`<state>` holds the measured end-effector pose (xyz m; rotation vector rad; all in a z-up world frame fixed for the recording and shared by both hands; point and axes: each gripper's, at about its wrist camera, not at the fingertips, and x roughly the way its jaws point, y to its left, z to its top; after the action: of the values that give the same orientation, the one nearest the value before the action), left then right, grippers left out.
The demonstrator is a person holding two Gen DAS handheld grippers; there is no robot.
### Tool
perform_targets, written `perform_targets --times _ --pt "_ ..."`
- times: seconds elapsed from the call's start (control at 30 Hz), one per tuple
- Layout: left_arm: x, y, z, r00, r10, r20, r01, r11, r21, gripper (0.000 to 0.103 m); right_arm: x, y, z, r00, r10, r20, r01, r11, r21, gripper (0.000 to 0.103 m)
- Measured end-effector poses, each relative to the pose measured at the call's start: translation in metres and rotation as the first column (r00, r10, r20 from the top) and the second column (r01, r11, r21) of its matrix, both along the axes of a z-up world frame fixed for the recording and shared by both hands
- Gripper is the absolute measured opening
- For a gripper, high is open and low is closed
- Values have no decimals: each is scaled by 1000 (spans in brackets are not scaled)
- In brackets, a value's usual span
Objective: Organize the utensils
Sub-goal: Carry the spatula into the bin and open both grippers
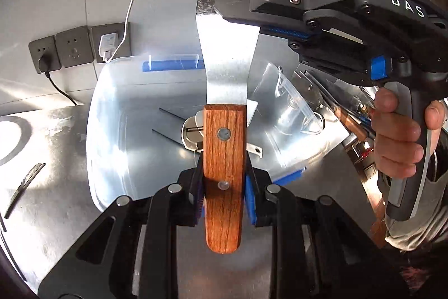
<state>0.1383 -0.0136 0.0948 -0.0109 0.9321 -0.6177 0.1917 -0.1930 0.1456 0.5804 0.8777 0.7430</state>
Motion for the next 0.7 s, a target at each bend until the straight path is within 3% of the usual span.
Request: perform_targets --times 0.13,0.23,0.33,0.43,0.57,0.63,0.67,0.7 --pt "64 -42 -31 982 -10 -188 16 999 32 22 52 -36 -44 983 -82 -165 74 996 -55 6" --pt "89 -67 -72 940 -11 -341 39 996 74 22 74 -54 -94 954 -117 -278 95 992 -88 6" --pt "109 -82 -113 889 12 -458 42 993 106 22 89 -69 -144 904 -155 -398 131 988 -87 6" --pt "120 -95 -144 838 30 -545 52 990 135 22 97 -81 -184 852 -182 -490 151 983 -103 6" --pt "134 -104 -173 785 91 -613 47 978 205 22 100 -82 -221 790 -224 -571 109 967 -228 8" --pt "135 -105 -183 758 113 -642 50 972 230 23 99 -82 -226 788 -221 -575 100 967 -235 10" --pt "132 -105 -183 761 111 -639 51 972 230 23 100 -82 -223 796 -221 -563 90 964 -251 11" --pt "129 -106 -178 779 113 -617 49 970 240 23 99 -81 -216 809 -223 -543 82 959 -273 26"
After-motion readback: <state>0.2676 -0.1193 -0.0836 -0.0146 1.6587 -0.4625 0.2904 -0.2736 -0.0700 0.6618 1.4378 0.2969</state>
